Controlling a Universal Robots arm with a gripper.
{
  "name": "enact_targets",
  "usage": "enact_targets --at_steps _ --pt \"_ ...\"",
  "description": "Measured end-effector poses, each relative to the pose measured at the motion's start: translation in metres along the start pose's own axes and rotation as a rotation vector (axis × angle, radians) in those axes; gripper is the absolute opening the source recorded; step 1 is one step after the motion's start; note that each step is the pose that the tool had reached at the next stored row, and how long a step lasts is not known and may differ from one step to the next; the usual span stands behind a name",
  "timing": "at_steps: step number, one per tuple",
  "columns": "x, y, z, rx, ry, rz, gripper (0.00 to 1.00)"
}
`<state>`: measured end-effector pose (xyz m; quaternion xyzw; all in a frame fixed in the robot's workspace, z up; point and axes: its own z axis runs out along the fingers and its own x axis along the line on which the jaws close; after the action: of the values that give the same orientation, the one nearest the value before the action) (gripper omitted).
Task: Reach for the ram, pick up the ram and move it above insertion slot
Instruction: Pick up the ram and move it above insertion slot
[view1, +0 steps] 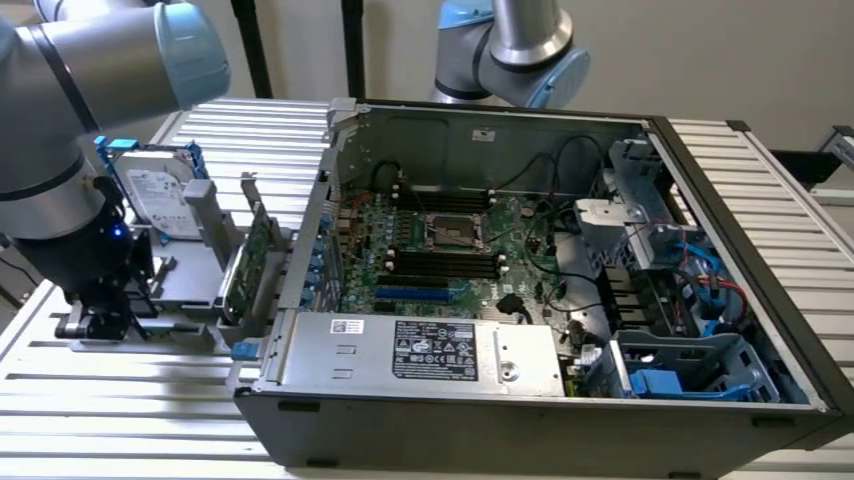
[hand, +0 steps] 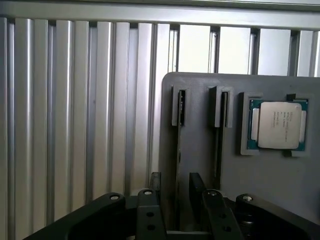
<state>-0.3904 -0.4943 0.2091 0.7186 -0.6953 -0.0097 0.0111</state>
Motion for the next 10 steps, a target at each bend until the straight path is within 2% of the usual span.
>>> enact_targets --at_steps 3,10 --pt "0.0000 -0.0002 0.0046 0.0000 -0.0001 0.000 0.36" --pt "-0.0002 -0.0004 0.0072 0.0022 -0.0013 -0.001 0.36"
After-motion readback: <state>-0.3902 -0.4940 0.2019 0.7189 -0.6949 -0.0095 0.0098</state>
